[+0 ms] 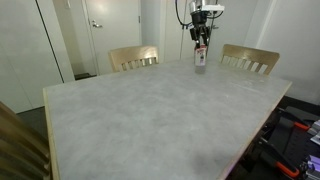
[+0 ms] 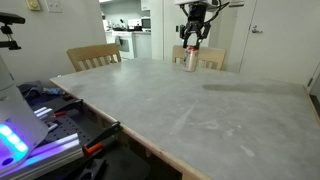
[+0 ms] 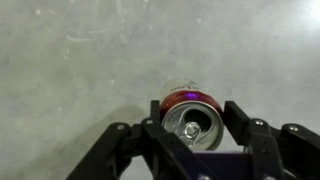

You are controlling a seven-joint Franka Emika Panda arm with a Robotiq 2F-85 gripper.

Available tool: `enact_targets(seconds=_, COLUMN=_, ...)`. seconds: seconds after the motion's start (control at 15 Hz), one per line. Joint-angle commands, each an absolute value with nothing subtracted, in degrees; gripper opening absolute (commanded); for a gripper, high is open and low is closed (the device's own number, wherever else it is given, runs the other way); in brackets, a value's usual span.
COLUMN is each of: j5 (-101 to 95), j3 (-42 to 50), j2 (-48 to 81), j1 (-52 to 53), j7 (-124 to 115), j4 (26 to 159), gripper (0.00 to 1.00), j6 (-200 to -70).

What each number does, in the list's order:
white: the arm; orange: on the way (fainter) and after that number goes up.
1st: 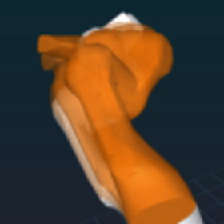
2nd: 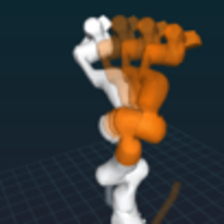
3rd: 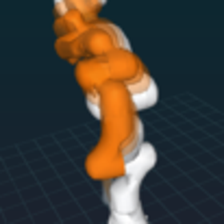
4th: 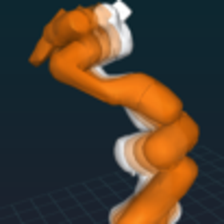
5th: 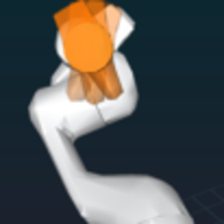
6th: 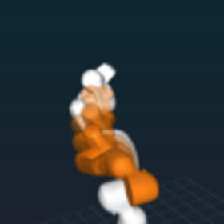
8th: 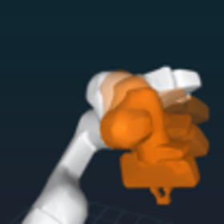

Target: Move the can to the left side of the table

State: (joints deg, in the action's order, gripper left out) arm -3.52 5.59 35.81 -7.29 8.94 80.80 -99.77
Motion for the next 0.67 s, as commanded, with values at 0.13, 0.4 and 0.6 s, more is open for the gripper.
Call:
enact_targets(seconds=0.13, j5=-4.19, j3=3.08, j2=23.32, j1=-3.34, j7=3.81, j4=99.82, gripper=0.40, j6=-105.92)
enact_targets(seconds=0.4, j5=-3.85, j3=1.03, j2=18.23, j1=-0.34, j7=1.60, j4=107.84, gripper=0.40, j6=-107.94)
enact_targets(seconds=0.6, j5=-4.02, j3=-0.75, j2=15.57, j1=1.76, j7=0.98, j4=112.06, gripper=0.40, j6=-109.20)
